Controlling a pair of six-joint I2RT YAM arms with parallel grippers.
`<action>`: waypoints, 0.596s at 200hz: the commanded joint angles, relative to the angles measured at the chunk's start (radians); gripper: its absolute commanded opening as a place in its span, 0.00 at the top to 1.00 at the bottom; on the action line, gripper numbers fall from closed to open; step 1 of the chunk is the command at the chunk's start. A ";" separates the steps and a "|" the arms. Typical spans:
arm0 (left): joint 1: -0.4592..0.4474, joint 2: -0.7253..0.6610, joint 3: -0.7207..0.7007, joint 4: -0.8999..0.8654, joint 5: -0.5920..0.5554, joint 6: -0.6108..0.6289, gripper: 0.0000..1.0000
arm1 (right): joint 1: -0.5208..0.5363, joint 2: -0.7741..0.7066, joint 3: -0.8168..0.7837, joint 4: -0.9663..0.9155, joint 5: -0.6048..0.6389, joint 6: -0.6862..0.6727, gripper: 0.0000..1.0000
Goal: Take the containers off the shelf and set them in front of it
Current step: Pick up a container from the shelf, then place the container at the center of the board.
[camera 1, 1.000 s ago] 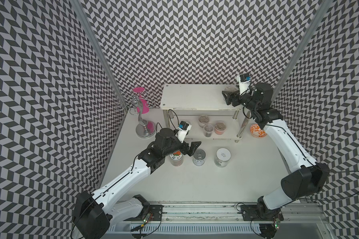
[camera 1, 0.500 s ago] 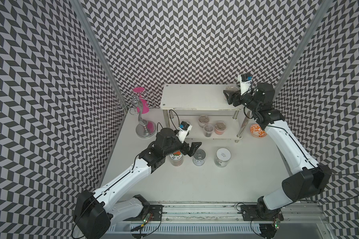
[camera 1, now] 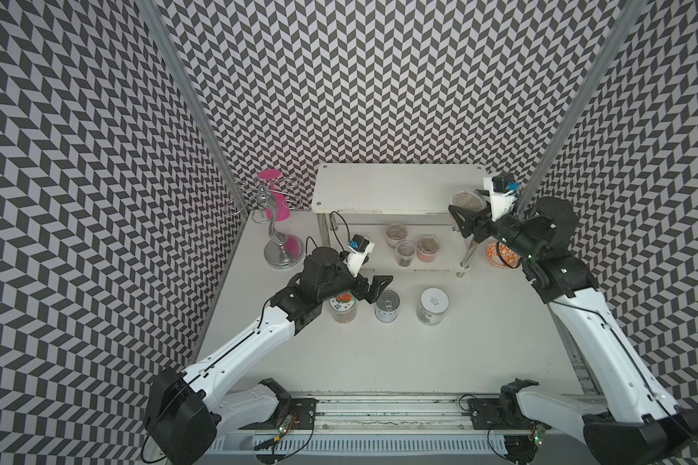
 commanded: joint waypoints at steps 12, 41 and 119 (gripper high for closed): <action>0.009 0.000 0.028 0.003 0.047 0.007 0.00 | 0.029 -0.161 -0.127 -0.094 -0.005 0.059 0.23; 0.009 0.003 0.020 0.005 0.060 0.009 0.00 | 0.051 -0.285 -0.308 -0.122 0.054 0.141 0.24; 0.015 -0.008 -0.015 0.016 0.085 0.023 0.00 | 0.132 -0.457 -0.685 -0.065 0.398 0.380 0.28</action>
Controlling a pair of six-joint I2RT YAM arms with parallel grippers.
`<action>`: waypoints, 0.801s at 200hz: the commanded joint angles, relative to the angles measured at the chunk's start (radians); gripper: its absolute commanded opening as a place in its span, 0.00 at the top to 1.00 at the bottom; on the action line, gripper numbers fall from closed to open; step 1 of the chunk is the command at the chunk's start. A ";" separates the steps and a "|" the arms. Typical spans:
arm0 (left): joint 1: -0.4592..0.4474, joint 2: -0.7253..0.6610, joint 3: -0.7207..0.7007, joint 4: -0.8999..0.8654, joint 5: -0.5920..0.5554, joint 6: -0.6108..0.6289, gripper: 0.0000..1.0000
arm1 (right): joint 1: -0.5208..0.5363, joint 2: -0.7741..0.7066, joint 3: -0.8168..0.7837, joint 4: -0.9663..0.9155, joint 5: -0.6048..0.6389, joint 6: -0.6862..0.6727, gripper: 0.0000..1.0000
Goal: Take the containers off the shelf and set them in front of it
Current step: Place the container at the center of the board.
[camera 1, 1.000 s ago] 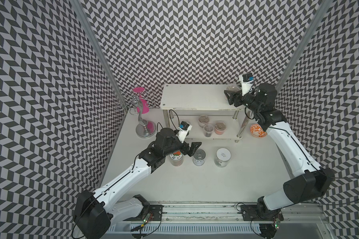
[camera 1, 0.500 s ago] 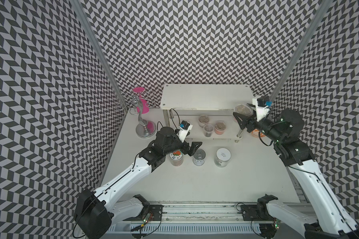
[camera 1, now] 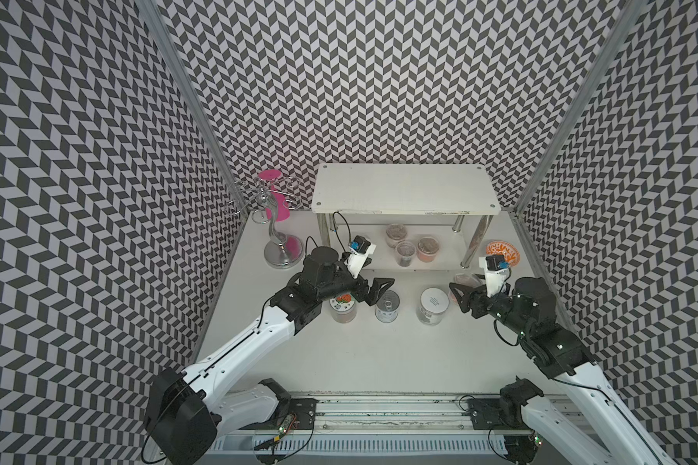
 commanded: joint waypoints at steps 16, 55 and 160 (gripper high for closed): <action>0.011 -0.014 -0.026 0.027 0.023 0.016 0.00 | 0.014 -0.011 -0.100 0.092 0.213 0.153 0.29; 0.014 -0.034 -0.064 0.051 0.021 0.002 0.00 | 0.020 0.065 -0.184 0.176 0.247 0.217 0.31; 0.023 -0.055 -0.115 0.083 0.024 -0.010 0.00 | 0.037 0.259 -0.226 0.286 0.369 0.353 0.30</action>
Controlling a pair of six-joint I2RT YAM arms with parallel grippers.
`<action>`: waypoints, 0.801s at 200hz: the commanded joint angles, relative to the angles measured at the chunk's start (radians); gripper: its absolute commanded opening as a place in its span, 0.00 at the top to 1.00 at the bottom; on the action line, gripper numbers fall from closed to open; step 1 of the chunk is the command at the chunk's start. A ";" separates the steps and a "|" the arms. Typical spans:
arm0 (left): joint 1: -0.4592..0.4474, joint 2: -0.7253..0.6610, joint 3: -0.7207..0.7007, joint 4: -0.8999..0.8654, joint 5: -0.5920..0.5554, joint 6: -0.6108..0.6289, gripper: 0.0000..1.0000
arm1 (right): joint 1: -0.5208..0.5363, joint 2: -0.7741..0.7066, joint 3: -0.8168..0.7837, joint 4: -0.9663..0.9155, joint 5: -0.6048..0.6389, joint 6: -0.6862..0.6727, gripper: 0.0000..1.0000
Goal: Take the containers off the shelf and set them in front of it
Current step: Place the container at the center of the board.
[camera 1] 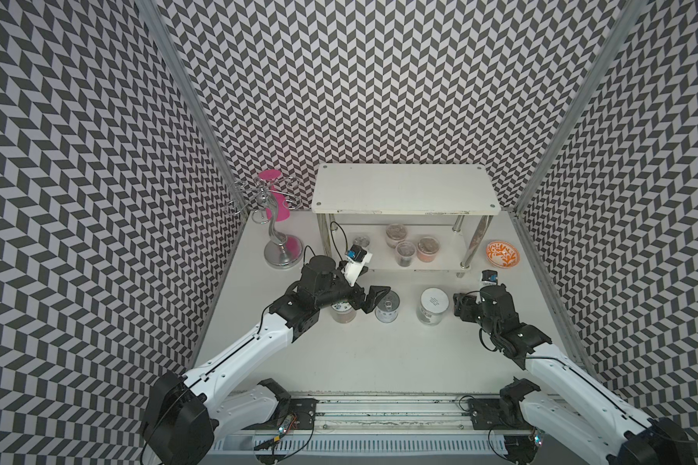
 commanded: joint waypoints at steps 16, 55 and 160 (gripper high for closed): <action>0.009 -0.021 -0.011 0.037 0.015 0.003 0.00 | 0.020 0.016 -0.029 0.133 0.085 0.094 0.31; 0.011 -0.022 -0.030 0.047 0.019 0.000 0.00 | 0.075 0.089 -0.049 0.168 0.242 0.173 0.28; 0.018 -0.035 -0.050 0.046 0.017 0.011 0.00 | 0.100 0.224 -0.057 0.167 0.434 0.293 0.20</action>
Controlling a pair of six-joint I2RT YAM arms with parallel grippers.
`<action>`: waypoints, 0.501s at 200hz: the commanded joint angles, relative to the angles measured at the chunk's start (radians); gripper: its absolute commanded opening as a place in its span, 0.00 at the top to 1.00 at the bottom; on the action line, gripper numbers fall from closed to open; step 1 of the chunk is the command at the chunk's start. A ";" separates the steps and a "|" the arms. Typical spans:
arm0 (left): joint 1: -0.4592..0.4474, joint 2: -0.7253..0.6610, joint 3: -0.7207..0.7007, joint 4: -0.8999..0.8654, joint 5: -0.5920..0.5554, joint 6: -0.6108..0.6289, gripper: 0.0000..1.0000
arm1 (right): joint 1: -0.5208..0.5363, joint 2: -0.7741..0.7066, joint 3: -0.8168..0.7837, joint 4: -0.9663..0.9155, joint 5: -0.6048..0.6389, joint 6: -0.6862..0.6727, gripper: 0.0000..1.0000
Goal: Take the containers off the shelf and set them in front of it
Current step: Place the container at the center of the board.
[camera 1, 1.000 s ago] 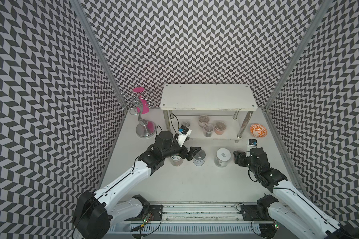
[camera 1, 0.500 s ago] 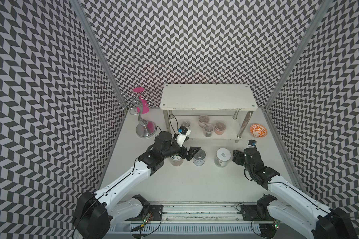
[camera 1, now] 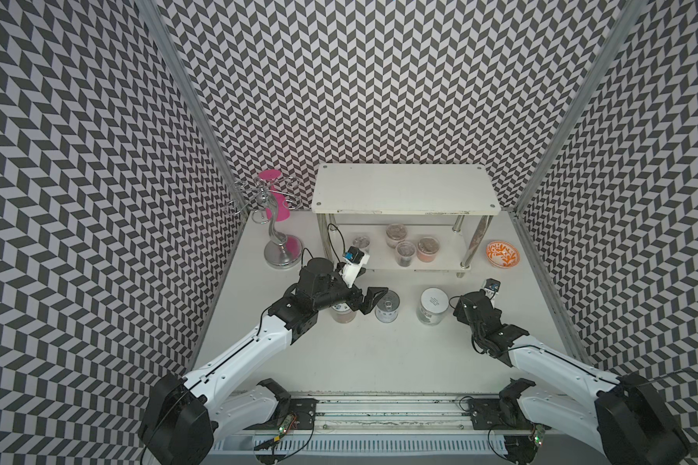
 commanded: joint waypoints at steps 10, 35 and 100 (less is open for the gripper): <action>0.007 -0.024 -0.017 0.024 0.015 0.010 0.00 | 0.005 0.046 0.018 0.029 0.080 0.062 0.20; 0.009 -0.030 -0.023 0.023 0.012 0.013 0.00 | 0.005 0.081 0.042 -0.007 0.102 0.093 0.17; 0.016 -0.036 -0.046 0.031 0.016 0.009 0.00 | 0.005 0.071 0.040 0.034 0.130 0.087 0.14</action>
